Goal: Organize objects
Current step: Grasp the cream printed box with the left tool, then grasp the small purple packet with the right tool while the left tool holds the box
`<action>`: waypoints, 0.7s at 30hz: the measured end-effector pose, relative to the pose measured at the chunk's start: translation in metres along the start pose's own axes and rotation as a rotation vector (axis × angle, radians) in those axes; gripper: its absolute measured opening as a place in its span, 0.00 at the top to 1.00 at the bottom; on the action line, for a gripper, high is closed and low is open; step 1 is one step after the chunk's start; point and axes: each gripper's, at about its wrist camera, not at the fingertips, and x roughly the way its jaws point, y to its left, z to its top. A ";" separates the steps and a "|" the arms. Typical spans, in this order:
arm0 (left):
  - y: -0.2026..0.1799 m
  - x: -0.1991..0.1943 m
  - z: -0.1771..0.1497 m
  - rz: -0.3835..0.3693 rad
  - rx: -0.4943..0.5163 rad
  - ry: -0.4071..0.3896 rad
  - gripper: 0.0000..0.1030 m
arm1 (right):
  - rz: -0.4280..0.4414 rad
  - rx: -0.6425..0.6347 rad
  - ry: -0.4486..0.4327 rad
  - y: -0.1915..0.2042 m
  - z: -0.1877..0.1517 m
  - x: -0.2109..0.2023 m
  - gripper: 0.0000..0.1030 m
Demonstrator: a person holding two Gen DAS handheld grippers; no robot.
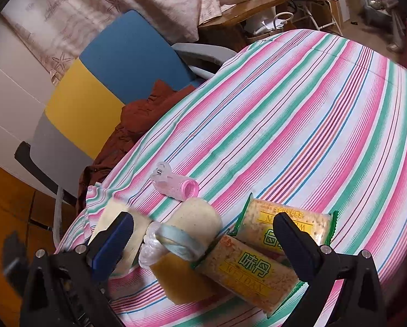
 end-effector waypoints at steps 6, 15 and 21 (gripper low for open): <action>-0.005 -0.039 -0.063 0.027 -0.206 -0.004 0.50 | 0.005 0.013 -0.014 -0.003 0.001 -0.002 0.00; -0.019 -0.037 -0.113 0.060 -0.292 0.011 0.50 | -0.016 0.077 -0.076 -0.015 0.005 -0.010 0.00; -0.009 -0.022 -0.119 0.025 -0.347 0.039 0.49 | -0.038 -0.015 -0.045 0.000 0.002 -0.001 0.00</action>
